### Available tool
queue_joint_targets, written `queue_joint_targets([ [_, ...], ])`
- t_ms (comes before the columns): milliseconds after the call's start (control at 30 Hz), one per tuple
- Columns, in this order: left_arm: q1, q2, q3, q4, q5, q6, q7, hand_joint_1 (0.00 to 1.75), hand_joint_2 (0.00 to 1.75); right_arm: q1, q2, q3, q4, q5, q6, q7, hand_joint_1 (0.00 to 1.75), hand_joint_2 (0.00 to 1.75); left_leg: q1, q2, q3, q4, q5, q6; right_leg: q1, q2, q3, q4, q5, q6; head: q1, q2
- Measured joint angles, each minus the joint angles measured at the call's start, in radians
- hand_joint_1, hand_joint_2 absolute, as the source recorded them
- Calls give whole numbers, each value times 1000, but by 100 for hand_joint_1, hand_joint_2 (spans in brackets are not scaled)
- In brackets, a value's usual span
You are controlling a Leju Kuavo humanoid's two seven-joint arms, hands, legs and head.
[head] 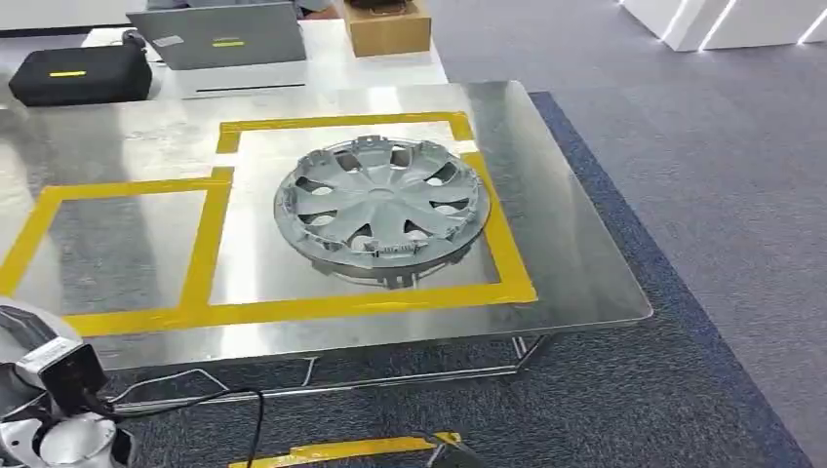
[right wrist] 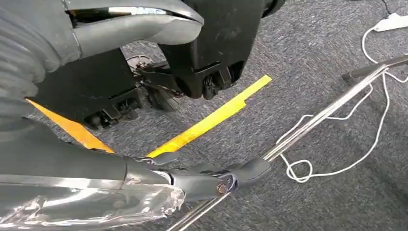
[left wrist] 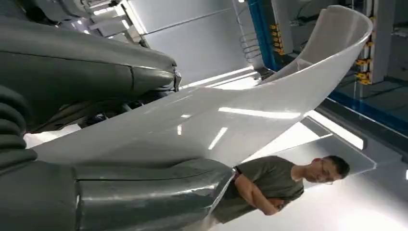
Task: Take the parts from the cabinet and place them on the table.
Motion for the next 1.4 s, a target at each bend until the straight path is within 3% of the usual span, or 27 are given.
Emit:
queue_joint_targets([
  [667,5,0,74,-55,25,0,0,175,175,1,0,6,0,1,0,0,0,175,1,0,3,0,0,1,1,0,4,0,-1,3,0,0],
  [967,2,-1,17,-47,177,-2,0,175,175,1,0,6,0,-1,-2,5,0,175,0,0,4,0,0,1,0,0,2,0,-2,3,0,0],
  [1167,4,-1,-23,-46,214,-2,0,175,175,1,0,6,0,0,-2,5,0,175,0,0,4,0,0,1,0,0,7,0,-2,4,0,0],
  [1400,16,0,2,-110,382,-1,0,175,175,2,0,11,0,1,-1,10,0,175,0,0,4,0,0,1,1,1,12,0,-1,4,0,0],
])
